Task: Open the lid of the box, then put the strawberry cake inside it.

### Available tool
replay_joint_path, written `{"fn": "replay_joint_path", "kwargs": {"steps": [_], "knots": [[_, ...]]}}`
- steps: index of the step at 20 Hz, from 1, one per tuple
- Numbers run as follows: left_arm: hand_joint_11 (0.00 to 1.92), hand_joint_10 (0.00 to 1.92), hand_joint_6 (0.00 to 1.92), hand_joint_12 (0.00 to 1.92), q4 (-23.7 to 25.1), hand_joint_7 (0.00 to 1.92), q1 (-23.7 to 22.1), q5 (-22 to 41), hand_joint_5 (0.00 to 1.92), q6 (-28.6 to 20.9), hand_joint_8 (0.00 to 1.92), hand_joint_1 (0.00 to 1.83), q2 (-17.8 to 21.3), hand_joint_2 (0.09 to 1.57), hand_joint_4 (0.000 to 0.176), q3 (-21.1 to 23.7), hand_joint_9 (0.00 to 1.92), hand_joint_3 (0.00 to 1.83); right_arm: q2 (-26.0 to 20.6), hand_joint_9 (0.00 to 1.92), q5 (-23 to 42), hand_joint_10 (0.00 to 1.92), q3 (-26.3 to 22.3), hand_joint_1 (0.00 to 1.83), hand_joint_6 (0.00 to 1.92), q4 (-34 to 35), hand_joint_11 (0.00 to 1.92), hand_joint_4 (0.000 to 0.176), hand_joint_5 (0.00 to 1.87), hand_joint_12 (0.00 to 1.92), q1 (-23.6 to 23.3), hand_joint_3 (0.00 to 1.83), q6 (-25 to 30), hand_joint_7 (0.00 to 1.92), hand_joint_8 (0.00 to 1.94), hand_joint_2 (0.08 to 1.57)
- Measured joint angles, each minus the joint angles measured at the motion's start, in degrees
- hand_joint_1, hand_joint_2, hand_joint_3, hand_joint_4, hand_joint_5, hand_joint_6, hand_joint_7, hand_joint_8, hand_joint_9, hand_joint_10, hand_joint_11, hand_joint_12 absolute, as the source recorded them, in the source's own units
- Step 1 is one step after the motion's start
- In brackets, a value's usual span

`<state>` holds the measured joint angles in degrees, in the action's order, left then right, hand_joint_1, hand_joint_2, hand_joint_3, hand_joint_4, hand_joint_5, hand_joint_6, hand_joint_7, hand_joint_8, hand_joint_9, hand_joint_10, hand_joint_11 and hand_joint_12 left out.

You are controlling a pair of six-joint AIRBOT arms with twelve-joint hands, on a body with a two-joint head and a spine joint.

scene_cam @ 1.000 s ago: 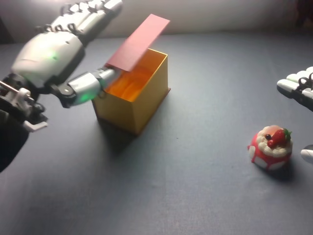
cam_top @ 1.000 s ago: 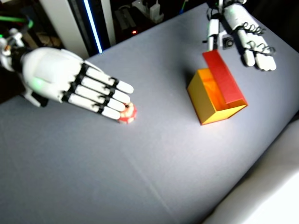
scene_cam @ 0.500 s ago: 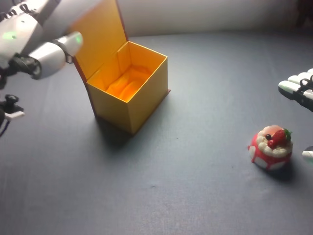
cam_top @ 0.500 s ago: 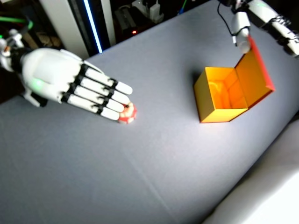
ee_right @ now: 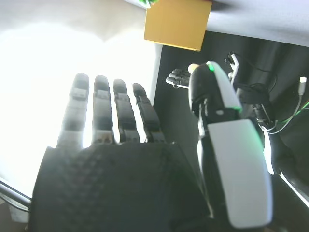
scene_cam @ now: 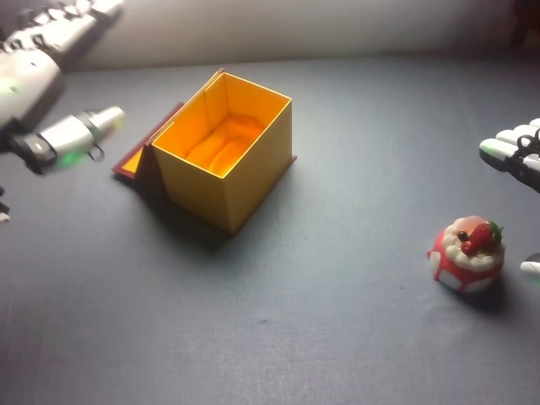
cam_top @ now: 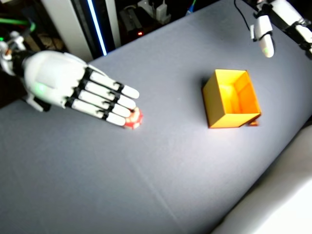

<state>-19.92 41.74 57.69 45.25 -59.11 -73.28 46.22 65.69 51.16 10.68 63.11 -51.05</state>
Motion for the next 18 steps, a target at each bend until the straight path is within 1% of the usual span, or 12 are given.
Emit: {"fn": "replay_joint_path", "kwargs": {"steps": [2,4,5,6,7,8,9,10,14,16,17,18], "knots": [[0.00,0.00,0.00,0.00,6.5,0.00,1.4,1.2,0.00,0.1,0.00,0.77,2.1,1.37,0.128,3.0,0.00,0.00,0.0,0.00,-0.2,0.00,0.6,0.62,0.00,-0.3,0.00,0.000,0.00,0.00,-0.1,0.00,0.8,0.00,0.00,1.26],[0.01,0.00,0.00,0.01,10.6,0.00,2.3,1.7,0.00,0.3,0.00,0.69,4.0,1.38,0.134,5.1,0.00,0.00,0.1,0.00,-1.7,0.00,1.0,0.67,0.00,-0.5,0.00,0.000,0.00,0.00,-0.7,0.00,0.9,0.00,0.00,1.23],[0.02,0.00,0.00,0.01,12.0,0.00,2.8,2.1,0.01,0.3,0.00,0.73,4.8,1.38,0.100,5.9,0.00,0.00,0.2,0.01,-2.2,0.00,1.3,0.71,0.00,-0.7,0.00,0.000,0.00,0.00,-0.8,0.00,0.9,0.00,0.00,1.20],[0.01,0.00,0.01,0.01,13.7,0.00,3.3,2.3,0.02,0.3,0.00,0.71,5.8,1.37,0.104,6.8,0.00,0.00,0.6,0.02,-3.2,0.01,1.8,0.75,0.00,-0.9,0.03,0.000,0.01,0.01,-1.4,0.00,0.9,0.00,0.00,1.18],[0.00,0.00,0.02,0.00,15.7,0.00,4.1,2.2,0.04,0.4,0.00,0.78,6.9,1.37,0.097,7.8,0.00,0.00,1.4,0.04,-5.1,0.03,2.6,0.78,0.01,-0.7,0.01,0.000,0.02,0.33,-2.4,0.00,0.9,0.02,0.01,1.14],[0.00,0.00,0.00,0.00,17.1,0.00,4.8,2.0,0.02,0.4,0.00,0.79,7.6,1.36,0.124,8.8,0.00,0.00,2.1,0.07,-6.5,0.05,3.3,0.80,0.01,-0.7,0.00,0.000,0.03,0.60,-3.0,0.00,0.9,0.05,0.01,1.12],[0.03,0.00,0.00,0.02,18.4,0.00,5.5,1.8,0.02,0.4,0.00,0.84,8.3,1.34,0.114,9.7,0.00,0.00,2.7,0.07,-8.2,0.05,4.0,0.81,0.01,-0.7,0.00,0.000,0.03,0.70,-3.8,0.00,1.0,0.06,0.01,1.12],[0.01,0.00,0.01,0.16,20.0,0.00,6.0,1.4,0.01,0.4,0.00,0.82,8.9,1.33,0.085,10.6,0.00,0.02,3.7,0.08,-10.2,0.05,5.0,0.84,0.01,-0.6,0.00,0.000,0.04,0.80,-4.8,0.00,0.9,0.08,0.01,1.11],[0.00,0.00,0.00,0.12,22.8,0.00,6.4,1.7,0.00,0.3,0.00,0.58,9.7,1.38,0.088,11.8,0.00,0.00,7.3,0.08,-16.0,0.03,8.2,0.85,0.01,-0.6,0.00,0.000,0.07,0.62,-7.9,0.00,1.1,0.10,0.01,1.10],[0.00,0.00,0.00,0.00,24.0,0.00,6.5,1.5,0.00,-0.4,0.00,0.61,9.7,1.38,0.077,12.0,0.00,0.00,9.4,0.29,-20.0,0.15,10.5,0.99,0.03,-0.6,0.00,0.000,0.21,1.33,-9.8,0.00,1.3,0.31,0.03,1.06],[0.00,0.00,0.00,0.00,24.3,0.00,6.5,1.5,0.00,-0.5,0.00,0.61,9.7,1.38,0.077,12.1,0.00,0.00,9.7,0.29,-20.6,0.15,10.9,0.99,0.03,-0.6,0.00,0.000,0.21,1.33,-10.2,0.00,1.3,0.31,0.03,1.06],[0.00,0.00,0.00,0.00,24.7,0.00,6.7,1.5,0.00,-0.5,0.00,0.61,9.7,1.38,0.073,12.2,0.00,0.00,10.4,0.36,-21.5,0.57,11.6,1.04,0.09,-0.6,0.05,0.000,0.35,1.56,-10.7,0.00,1.3,0.54,0.16,1.10]]}}
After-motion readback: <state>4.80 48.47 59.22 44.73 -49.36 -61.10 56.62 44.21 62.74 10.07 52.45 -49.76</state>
